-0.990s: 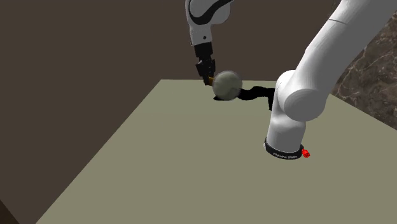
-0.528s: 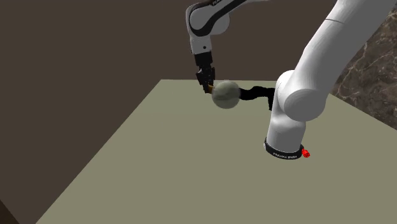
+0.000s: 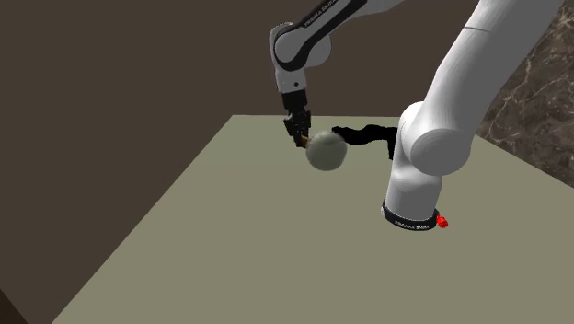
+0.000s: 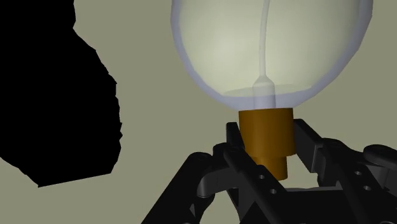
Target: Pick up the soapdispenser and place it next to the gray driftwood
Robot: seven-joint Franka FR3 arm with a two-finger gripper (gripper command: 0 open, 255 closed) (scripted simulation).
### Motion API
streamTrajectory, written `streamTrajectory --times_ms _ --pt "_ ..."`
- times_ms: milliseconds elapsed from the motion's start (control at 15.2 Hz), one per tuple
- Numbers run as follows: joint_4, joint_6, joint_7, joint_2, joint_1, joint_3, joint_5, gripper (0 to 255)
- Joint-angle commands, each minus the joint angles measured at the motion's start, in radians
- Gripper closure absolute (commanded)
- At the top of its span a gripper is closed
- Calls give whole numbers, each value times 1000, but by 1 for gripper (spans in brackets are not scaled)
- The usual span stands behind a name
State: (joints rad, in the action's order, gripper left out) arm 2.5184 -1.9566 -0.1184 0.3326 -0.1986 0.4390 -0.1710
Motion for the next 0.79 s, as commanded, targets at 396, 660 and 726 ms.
streamTrajectory --times_ms 396,660,726 --pt "50 -125 -15 -78 7 20 14 255" --pt "64 -169 -23 -108 9 26 21 255" --pt "64 -169 -23 -108 9 26 21 255"
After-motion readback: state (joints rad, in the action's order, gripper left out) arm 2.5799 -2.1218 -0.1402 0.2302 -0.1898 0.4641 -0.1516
